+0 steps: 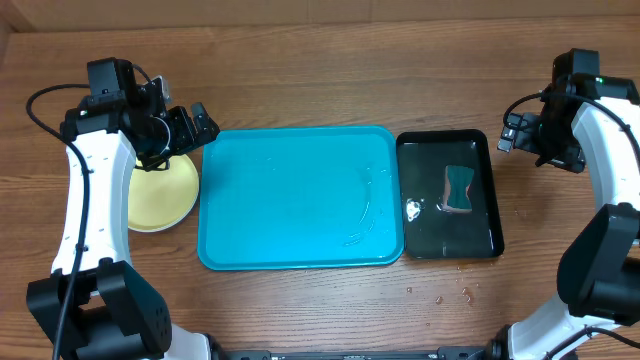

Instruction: Clean dirty plates on tray and stack at the side

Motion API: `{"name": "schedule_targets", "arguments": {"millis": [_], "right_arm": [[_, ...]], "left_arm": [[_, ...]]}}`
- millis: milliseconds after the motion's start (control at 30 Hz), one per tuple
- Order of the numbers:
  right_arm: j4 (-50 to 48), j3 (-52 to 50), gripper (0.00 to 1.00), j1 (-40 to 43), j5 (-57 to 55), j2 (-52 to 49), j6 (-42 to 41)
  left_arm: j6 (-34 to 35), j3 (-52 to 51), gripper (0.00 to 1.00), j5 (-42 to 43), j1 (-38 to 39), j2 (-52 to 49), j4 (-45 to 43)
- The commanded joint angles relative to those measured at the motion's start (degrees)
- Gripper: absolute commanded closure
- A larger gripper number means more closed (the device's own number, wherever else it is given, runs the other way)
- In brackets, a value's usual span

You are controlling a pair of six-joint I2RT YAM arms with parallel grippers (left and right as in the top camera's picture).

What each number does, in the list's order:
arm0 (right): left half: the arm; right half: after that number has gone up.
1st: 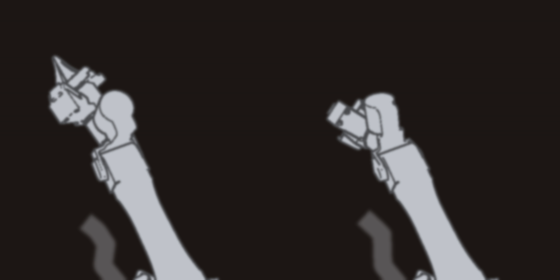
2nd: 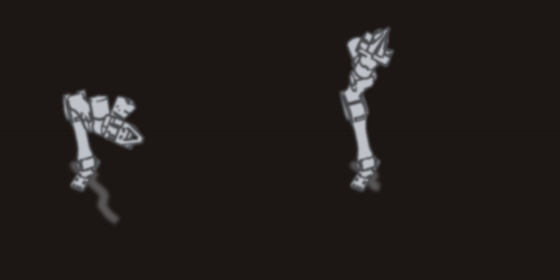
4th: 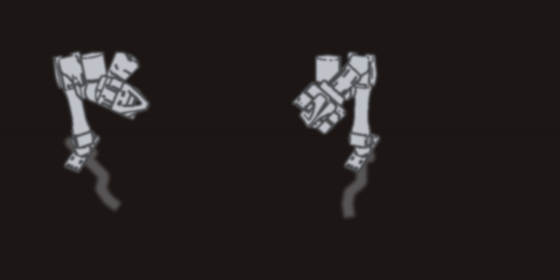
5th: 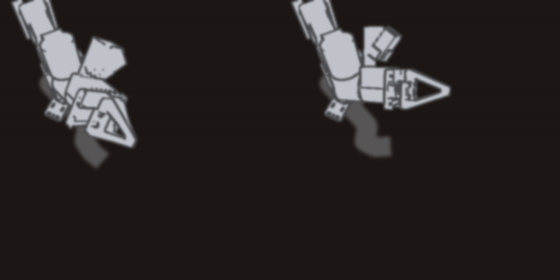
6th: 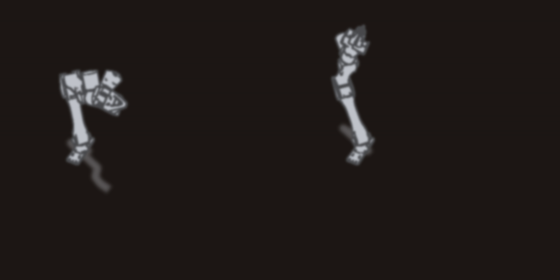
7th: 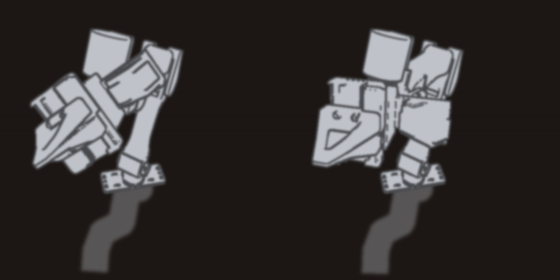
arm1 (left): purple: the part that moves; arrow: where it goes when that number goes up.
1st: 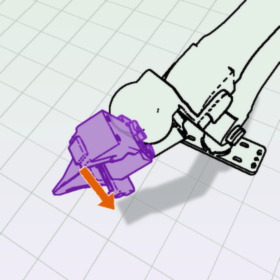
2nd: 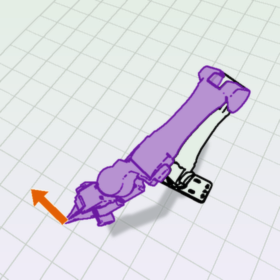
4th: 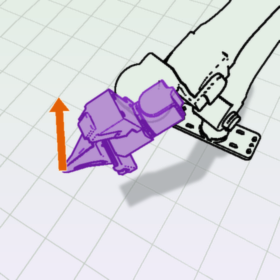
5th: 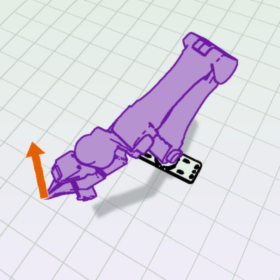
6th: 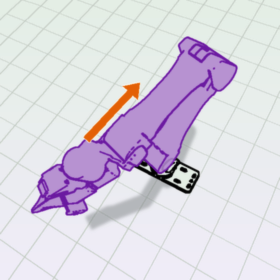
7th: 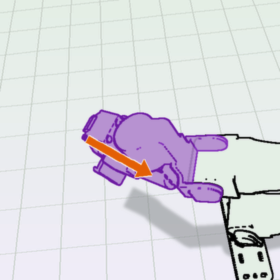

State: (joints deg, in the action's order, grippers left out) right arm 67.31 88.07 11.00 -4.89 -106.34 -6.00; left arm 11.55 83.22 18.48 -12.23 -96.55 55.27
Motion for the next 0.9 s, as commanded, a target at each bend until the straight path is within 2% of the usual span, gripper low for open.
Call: {"name": "schedule_targets", "arguments": {"millis": [0,400,867], "right_arm": [[-0.13,0.68,0.00,0.33,-0.17,0.83,-0.13],[-0.13,0.66,0.00,0.17,-0.17,3.23,-0.13],[-0.11,0.66,0.00,-6.49,-0.17,26.67,-0.13]], "left_arm": [[-1.27,0.46,0.00,0.81,0.26,0.28,-0.02],[-1.27,0.46,0.00,0.81,0.26,0.28,-0.02],[-1.27,0.46,0.00,0.81,0.26,0.28,-0.02]]}}
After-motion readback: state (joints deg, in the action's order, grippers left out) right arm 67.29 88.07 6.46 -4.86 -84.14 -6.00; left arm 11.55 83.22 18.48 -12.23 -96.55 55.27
